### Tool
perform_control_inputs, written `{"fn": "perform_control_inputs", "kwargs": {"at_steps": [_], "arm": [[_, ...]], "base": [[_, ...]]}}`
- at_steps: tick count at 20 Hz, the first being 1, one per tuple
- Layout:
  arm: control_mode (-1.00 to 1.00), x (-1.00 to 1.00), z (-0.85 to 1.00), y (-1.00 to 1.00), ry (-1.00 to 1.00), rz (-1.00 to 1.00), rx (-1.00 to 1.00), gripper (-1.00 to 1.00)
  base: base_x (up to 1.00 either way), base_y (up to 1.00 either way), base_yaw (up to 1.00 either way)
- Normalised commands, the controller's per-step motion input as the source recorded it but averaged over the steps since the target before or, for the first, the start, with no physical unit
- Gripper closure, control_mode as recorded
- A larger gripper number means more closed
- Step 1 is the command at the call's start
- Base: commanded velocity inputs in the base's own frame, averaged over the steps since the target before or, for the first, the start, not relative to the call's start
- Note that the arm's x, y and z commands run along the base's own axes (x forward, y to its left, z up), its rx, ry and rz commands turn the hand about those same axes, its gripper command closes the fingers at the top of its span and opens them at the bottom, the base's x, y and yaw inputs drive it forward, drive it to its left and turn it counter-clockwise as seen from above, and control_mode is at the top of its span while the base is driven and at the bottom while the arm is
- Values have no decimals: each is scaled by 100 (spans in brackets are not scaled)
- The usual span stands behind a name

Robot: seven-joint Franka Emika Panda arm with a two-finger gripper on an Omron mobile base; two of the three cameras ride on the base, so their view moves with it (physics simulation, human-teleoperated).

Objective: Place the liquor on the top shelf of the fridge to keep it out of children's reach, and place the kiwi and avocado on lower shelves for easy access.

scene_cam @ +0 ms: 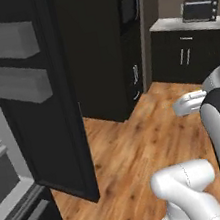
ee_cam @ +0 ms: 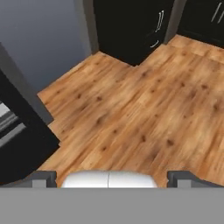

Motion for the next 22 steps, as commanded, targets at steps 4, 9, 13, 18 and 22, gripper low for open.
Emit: {"fn": "perform_control_inputs", "kwargs": {"at_steps": [4, 9, 13, 18, 22], "arm": [[100, 0, 0, 0, 0, 0, 0, -100], [100, 0, 0, 0, 0, 0, 0, -100], [100, 0, 0, 0, 0, 0, 0, -100], [100, 0, 0, 0, 0, 0, 0, -100], [100, 0, 0, 0, 0, 0, 0, -100]], "base": [[10, -34, -76], [41, -27, -66], [62, -8, -60], [92, 0, -52], [100, 7, -48]]}}
